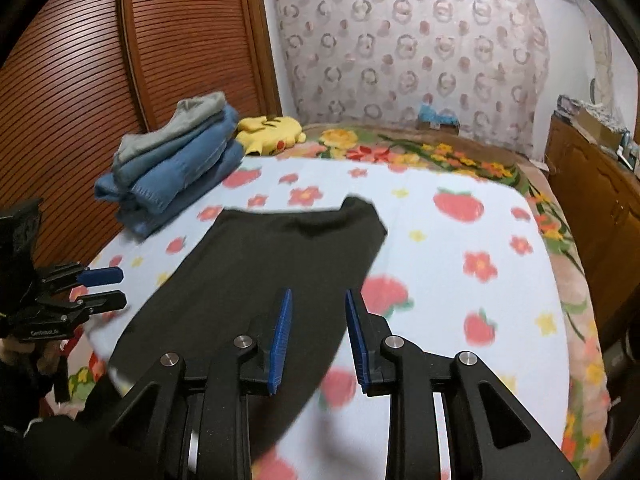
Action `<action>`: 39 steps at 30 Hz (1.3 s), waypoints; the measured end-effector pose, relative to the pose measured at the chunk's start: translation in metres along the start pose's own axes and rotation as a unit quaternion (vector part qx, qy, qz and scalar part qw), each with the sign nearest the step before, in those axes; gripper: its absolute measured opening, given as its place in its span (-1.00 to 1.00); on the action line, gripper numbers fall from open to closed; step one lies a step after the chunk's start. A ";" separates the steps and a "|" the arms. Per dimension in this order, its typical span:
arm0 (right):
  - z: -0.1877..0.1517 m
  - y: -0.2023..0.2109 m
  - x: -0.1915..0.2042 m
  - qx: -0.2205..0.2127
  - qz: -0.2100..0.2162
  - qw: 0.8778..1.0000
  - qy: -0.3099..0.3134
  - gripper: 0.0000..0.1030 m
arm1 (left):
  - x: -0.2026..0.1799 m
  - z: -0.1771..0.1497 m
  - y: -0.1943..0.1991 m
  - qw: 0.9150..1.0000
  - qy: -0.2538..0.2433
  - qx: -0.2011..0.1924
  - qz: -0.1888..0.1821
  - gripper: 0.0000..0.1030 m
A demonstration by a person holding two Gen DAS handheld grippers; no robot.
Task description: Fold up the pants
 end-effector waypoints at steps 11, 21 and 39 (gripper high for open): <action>0.037 -0.079 -0.009 0.001 -0.003 1.000 0.022 -0.42 | 0.009 0.050 -0.035 1.000 0.006 -0.025 0.004 -0.01; 0.038 -0.165 -0.023 0.056 -0.009 0.996 0.064 -0.32 | 0.013 0.046 -0.072 1.000 0.001 0.001 0.011 -0.01; 0.046 -0.198 -0.033 0.083 -0.014 0.994 0.063 -0.85 | 0.017 0.016 -0.097 0.998 -0.014 0.048 0.032 -0.01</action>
Point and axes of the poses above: each gripper's, at about its wrist camera, not at the fingertips, and y roughly against the way its jaws point, x to its left, z to its top, the point moved 10 cm from there along -y, roughly the way its jaws point, and after that the axes turned 9 degrees about -x, right-handed, at the moved point
